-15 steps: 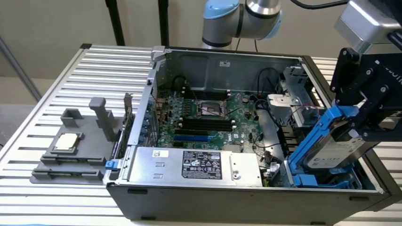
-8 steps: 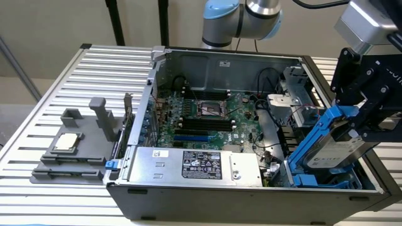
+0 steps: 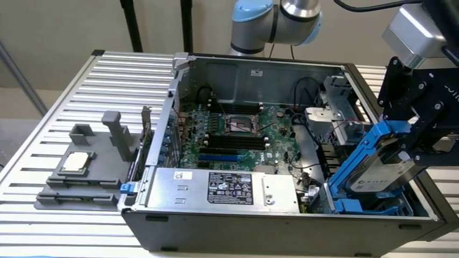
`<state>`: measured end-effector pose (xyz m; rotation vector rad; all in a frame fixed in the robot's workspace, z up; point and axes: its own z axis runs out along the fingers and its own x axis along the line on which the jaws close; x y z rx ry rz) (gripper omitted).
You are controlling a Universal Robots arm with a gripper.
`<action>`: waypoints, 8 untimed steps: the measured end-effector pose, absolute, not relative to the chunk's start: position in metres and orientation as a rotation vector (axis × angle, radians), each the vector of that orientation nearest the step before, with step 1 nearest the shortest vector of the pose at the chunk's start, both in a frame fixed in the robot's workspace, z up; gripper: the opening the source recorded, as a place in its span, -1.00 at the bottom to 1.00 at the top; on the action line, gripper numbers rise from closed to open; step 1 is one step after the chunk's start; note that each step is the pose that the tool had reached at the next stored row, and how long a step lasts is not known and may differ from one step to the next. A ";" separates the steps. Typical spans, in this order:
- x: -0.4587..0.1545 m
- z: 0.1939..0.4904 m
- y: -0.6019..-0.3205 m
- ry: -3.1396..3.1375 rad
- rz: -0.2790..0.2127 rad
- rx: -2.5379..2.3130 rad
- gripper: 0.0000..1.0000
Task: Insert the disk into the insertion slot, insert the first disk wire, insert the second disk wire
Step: 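Insert the disk into the insertion slot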
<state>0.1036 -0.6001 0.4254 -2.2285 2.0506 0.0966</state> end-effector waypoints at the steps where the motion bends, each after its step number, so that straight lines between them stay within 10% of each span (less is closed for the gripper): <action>1: 0.103 0.426 -0.600 2.052 0.095 -2.229 -0.16; 8: 0.103 0.427 -0.600 2.053 0.095 -2.229 -0.01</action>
